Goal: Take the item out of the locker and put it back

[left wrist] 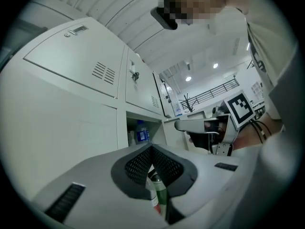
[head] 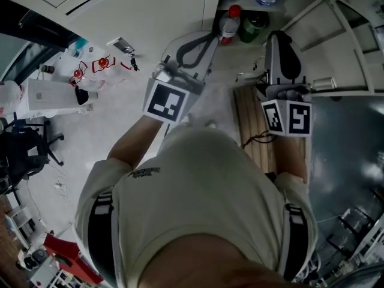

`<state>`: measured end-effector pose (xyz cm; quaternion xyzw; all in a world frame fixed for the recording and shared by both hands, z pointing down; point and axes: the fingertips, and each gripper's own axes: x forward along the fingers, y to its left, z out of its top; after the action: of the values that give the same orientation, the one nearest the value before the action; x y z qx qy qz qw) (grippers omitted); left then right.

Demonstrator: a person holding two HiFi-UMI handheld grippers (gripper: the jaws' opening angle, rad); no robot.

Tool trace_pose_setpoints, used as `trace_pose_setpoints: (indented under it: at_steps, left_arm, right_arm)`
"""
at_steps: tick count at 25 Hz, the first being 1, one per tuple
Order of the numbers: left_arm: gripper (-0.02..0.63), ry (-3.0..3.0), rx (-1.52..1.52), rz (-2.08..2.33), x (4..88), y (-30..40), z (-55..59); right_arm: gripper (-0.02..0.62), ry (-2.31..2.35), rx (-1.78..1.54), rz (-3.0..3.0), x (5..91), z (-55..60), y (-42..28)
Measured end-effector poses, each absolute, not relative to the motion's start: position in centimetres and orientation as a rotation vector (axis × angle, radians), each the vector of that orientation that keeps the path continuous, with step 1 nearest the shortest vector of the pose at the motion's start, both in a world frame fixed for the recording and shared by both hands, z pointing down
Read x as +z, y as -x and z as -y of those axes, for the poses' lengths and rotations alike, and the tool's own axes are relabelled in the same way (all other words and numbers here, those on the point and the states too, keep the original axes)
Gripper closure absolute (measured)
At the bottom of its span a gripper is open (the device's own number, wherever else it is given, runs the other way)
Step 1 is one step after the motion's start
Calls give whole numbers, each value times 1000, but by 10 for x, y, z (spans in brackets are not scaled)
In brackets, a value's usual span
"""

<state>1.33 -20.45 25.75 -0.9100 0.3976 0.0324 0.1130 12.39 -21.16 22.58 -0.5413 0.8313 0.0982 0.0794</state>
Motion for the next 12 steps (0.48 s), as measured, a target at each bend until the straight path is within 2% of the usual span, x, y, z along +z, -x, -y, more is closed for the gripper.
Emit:
trace_pose_setpoints:
  at_steps: [4,6,12]
  left_arm:
    - [594,2688,138,-1149,245,-12,192]
    - [594,2693,145,-1142,243,-11,186]
    - [594,2703,140,-1123,243,-7,172]
  right_arm:
    - [561,1594,269,-2481,218,194,-126]
    - [589,1581,230,-2475,217,188,-127]
    - [589,1544,138,-2498,226,171,-120]
